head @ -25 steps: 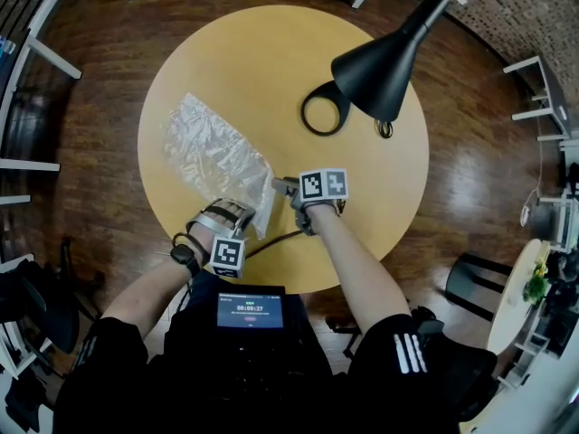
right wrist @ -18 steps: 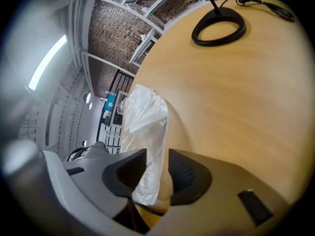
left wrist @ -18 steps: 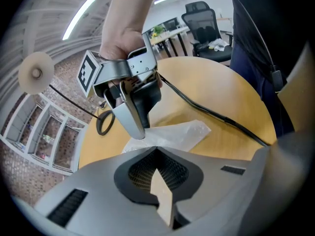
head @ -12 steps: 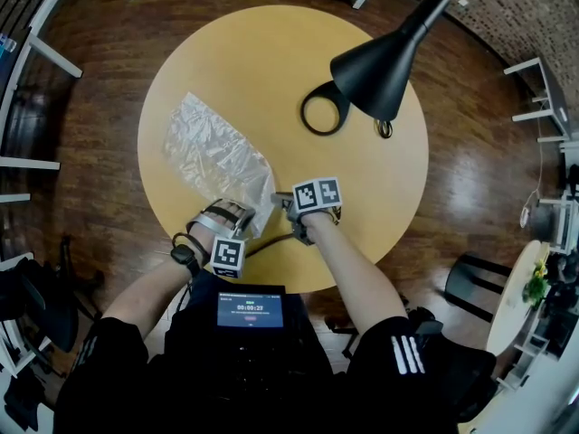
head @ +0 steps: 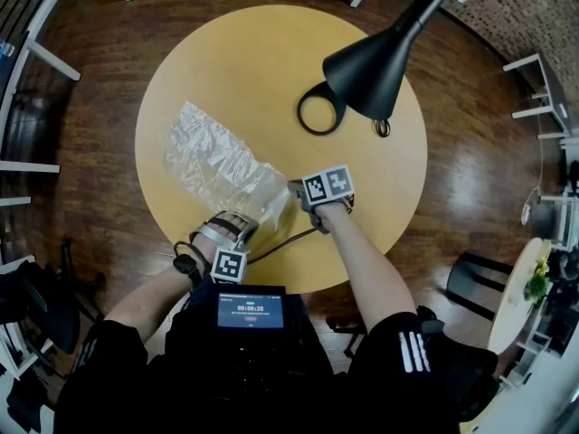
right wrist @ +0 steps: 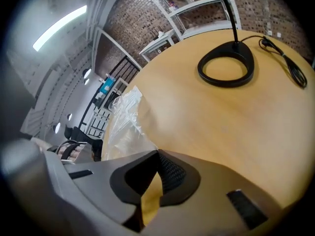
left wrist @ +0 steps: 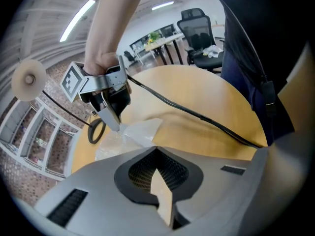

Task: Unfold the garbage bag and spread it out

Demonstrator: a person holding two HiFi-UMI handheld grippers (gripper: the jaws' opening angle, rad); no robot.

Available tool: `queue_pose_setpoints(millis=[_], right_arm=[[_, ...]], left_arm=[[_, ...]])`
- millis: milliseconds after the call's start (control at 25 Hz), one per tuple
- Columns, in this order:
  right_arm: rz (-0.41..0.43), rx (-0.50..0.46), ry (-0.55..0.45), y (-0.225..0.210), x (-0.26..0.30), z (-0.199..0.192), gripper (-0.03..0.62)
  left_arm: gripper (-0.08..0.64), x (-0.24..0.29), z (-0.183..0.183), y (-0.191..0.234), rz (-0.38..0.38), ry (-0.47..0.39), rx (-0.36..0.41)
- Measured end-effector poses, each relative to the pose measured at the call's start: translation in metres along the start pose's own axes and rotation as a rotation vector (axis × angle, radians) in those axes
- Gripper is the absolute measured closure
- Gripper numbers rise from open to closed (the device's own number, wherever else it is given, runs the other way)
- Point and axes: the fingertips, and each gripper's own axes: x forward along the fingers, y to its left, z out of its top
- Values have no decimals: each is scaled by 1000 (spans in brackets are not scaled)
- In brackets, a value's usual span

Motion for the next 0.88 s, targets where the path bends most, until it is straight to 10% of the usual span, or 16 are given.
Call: queue_pose_setpoints(millis=[440,880], right_arm=[[-236,-265,173,-46,-4,-6,572],[-205,-260,8,-26,-33,8,413]], left_arm=[[560,13,17,-10,-60,-16,-64],[365,-22,5,38,9,-122,-277]])
